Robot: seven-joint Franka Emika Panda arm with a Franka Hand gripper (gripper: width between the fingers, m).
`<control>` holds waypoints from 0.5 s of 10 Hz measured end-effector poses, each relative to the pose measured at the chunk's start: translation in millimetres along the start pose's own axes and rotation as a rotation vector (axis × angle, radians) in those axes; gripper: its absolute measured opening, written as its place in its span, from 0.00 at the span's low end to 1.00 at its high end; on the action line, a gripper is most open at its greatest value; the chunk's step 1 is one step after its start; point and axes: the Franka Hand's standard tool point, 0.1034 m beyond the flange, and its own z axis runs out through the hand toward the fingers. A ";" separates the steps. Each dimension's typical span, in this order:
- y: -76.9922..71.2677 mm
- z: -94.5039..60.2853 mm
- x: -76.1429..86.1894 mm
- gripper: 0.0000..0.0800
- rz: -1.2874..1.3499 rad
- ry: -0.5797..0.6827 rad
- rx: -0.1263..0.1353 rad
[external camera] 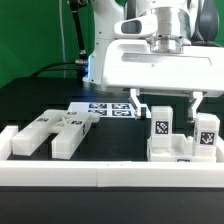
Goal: Assemble chair
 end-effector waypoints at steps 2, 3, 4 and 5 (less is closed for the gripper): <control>0.5 0.1 -0.1 0.81 -0.008 -0.001 0.000; 4.2 -0.4 -0.1 0.81 -0.025 -0.008 -0.003; 7.1 -2.5 2.1 0.81 -0.031 -0.006 -0.005; 7.0 -5.8 5.6 0.81 -0.033 -0.007 -0.003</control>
Offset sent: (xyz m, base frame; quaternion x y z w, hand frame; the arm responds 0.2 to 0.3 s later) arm -0.0070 -0.0130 0.0086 -0.0045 -0.0163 -0.0178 0.9997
